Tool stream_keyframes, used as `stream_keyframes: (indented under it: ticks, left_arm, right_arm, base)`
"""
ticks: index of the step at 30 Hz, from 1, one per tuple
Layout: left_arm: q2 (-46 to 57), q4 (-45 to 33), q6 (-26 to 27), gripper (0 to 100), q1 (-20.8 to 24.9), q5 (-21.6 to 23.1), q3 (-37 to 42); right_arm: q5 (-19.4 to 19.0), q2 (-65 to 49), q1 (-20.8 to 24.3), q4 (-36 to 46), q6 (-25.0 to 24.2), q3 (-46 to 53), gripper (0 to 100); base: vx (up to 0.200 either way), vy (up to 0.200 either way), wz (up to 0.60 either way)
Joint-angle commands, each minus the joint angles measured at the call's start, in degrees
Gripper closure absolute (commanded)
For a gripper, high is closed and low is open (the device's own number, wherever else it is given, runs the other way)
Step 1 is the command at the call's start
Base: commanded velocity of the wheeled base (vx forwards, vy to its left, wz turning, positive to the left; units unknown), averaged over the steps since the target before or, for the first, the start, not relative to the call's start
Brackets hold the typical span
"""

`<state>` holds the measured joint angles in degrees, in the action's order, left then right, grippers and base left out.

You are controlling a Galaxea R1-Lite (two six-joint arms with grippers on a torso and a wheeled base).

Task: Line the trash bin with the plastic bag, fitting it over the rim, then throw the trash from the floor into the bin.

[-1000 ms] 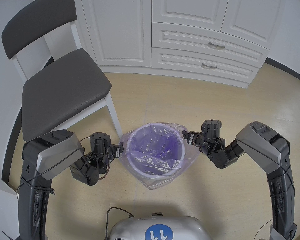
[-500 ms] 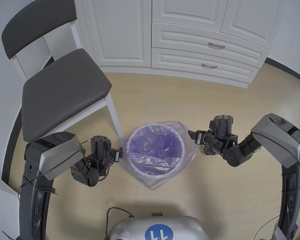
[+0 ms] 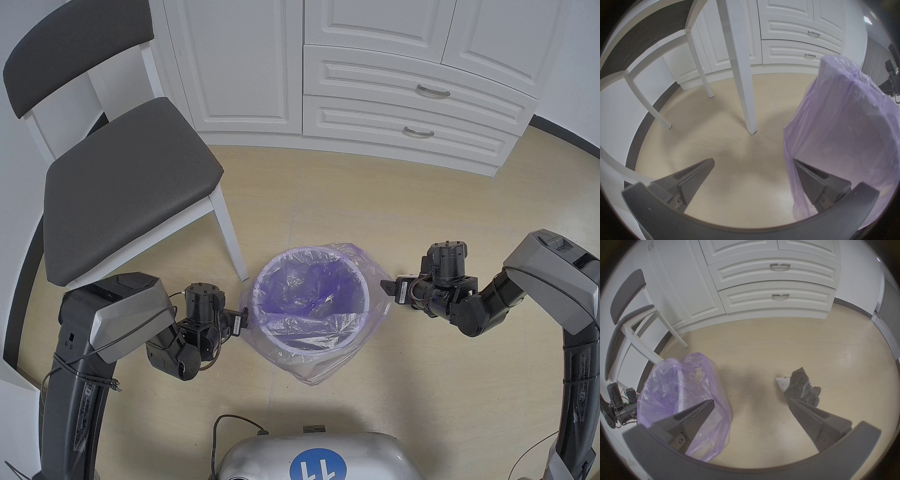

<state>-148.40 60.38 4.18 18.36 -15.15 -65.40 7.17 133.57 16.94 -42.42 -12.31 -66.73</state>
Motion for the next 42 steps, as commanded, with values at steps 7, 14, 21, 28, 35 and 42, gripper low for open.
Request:
stream_keyframes:
  ticks: [7, 14, 21, 28, 35, 42]
  left_arm:
    - [-0.84, 0.18, 0.04, 0, 0.01, 0.04, 0.01]
    - [-1.19, 0.35, 0.04, 0, 0.01, 0.04, -0.08]
    - [-1.28, 0.18, 0.04, 0, 0.01, 0.04, -0.08]
    - [-1.28, 0.00, 0.04, 0, -0.08, 0.12, 0.19]
    - [1.44, -0.17, 0.39, 0, -0.25, 0.91, 3.09]
    - [9.44, 0.26, 0.48, 0, -0.34, 6.01, 10.38]
  right_arm:
    - [-0.05, 12.41, 0.28, -0.03, -0.70, -6.83, 0]
    - [0.57, 18.48, 0.11, 3.75, -5.62, -14.83, 0]
    - [1.97, 19.80, 0.19, 15.70, -10.01, -22.13, 0]
    - [2.50, 19.62, 0.46, 18.25, -12.47, -23.18, 0]
    - [2.15, 10.83, 0.37, 18.34, -11.24, -16.41, 0]
    - [1.80, -0.42, -0.60, 17.55, -1.49, -4.37, 0]
  base:
    - [0.000, 0.000, 0.00]
    - [0.000, 0.000, 0.00]
    - [0.000, 0.000, 0.00]
    - [0.000, 0.000, 0.00]
    - [0.000, 0.000, 0.00]
    - [0.000, 0.000, 0.00]
